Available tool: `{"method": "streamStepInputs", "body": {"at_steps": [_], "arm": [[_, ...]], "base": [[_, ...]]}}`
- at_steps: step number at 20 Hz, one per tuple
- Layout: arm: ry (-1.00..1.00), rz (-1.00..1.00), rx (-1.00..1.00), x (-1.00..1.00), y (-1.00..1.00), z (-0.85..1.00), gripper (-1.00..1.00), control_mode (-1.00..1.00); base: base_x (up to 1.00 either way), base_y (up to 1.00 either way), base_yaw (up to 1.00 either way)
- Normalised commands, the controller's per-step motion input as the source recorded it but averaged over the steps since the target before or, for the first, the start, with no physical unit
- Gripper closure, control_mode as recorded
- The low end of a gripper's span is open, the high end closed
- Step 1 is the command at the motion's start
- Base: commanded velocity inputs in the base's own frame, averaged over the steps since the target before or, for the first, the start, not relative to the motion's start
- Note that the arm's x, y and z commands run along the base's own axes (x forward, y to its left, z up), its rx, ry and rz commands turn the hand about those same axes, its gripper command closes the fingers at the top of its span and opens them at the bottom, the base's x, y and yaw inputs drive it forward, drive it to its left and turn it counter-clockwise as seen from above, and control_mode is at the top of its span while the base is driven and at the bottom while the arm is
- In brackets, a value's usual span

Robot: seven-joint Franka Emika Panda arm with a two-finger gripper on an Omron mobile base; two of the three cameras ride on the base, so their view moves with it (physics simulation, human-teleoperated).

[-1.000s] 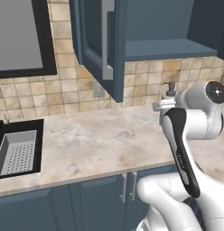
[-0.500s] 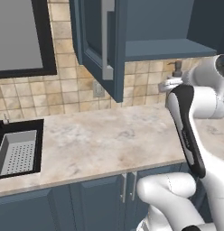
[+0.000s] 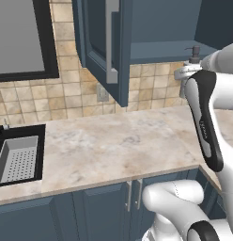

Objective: Pick up the bar soap and soap dispenser from the sink, and place them back in the cabinet, and close the cabinet doors.

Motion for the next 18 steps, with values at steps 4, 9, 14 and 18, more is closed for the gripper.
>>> {"method": "streamStepInputs", "body": {"at_steps": [4,9,14,18], "arm": [[-0.16,0.0,0.0,0.0,-0.11,0.26,1.0,-1.0],[-0.11,0.0,0.0,0.15,-0.06,0.31,1.0,-1.0],[-0.01,0.0,0.0,0.39,-0.07,0.36,1.0,-1.0],[0.0,0.0,0.0,0.49,-0.11,0.33,1.0,-1.0]], "base": [[0.0,0.0,0.0],[0.0,0.0,0.0],[0.0,0.0,0.0],[0.0,0.0,0.0]]}}
